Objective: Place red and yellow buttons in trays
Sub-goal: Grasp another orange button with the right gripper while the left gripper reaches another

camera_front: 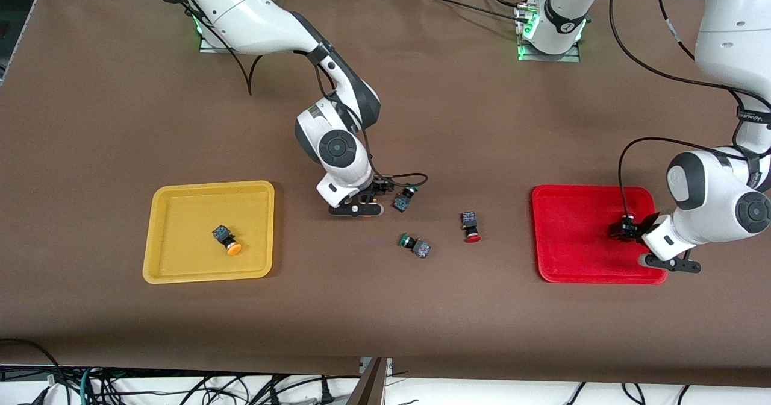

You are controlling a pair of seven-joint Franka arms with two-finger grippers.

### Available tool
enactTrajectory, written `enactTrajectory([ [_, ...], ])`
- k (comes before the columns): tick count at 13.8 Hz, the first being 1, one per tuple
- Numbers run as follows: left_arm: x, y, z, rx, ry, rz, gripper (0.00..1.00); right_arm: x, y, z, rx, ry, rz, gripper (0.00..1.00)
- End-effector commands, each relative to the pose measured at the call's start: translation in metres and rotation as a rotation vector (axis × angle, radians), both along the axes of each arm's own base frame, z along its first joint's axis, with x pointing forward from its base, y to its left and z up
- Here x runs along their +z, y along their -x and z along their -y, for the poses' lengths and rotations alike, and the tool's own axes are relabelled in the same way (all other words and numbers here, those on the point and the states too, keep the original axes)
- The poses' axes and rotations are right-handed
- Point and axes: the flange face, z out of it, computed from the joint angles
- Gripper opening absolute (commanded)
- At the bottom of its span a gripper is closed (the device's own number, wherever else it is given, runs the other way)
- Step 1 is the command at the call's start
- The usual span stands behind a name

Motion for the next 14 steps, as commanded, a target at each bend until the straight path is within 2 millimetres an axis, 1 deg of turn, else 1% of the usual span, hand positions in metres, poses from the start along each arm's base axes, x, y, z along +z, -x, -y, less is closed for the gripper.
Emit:
enactTrajectory([
  [1,0.024,-0.009,0.067,-0.005,0.018,0.018,1.0,-0.017,0.018,-0.006,-0.011,0.002,0.006,0.82],
  [2,0.023,-0.009,0.094,0.024,0.017,0.011,1.0,-0.023,0.02,-0.003,-0.01,0.008,0.003,0.71],
  [3,0.017,-0.009,0.121,0.056,0.018,0.006,1.0,-0.024,0.02,-0.002,-0.011,0.01,0.001,0.57],
  [4,0.014,-0.007,0.149,0.089,0.016,0.0,1.0,-0.025,0.02,-0.001,-0.004,0.012,0.0,0.34],
  [5,0.014,-0.005,0.177,0.107,0.016,0.009,1.0,-0.022,0.019,0.0,-0.005,0.012,0.0,0.14],
  [6,0.006,-0.002,0.202,0.115,0.018,0.006,1.0,-0.021,0.015,0.004,-0.002,0.015,0.003,0.02],
  [7,0.001,0.002,0.223,0.131,0.018,0.006,1.0,-0.019,0.013,0.007,0.003,0.024,0.007,0.0],
  [8,-0.006,0.006,0.246,0.153,0.023,0.011,1.0,-0.014,0.008,0.017,0.004,0.048,-0.003,0.0],
  [10,-0.02,0.014,0.28,0.185,0.022,0.006,1.0,0.012,-0.003,0.033,0.049,0.078,-0.014,0.0],
  [12,-0.025,0.026,0.315,0.183,0.017,0.005,1.0,0.039,-0.016,0.059,0.094,0.116,-0.03,0.0],
  [13,-0.032,0.03,0.325,0.19,0.01,-0.001,1.0,0.051,-0.023,0.078,0.123,0.141,-0.044,0.0],
  [14,-0.038,0.032,0.328,0.2,0.008,-0.012,1.0,0.061,-0.031,0.1,0.167,0.168,-0.066,0.0],
])
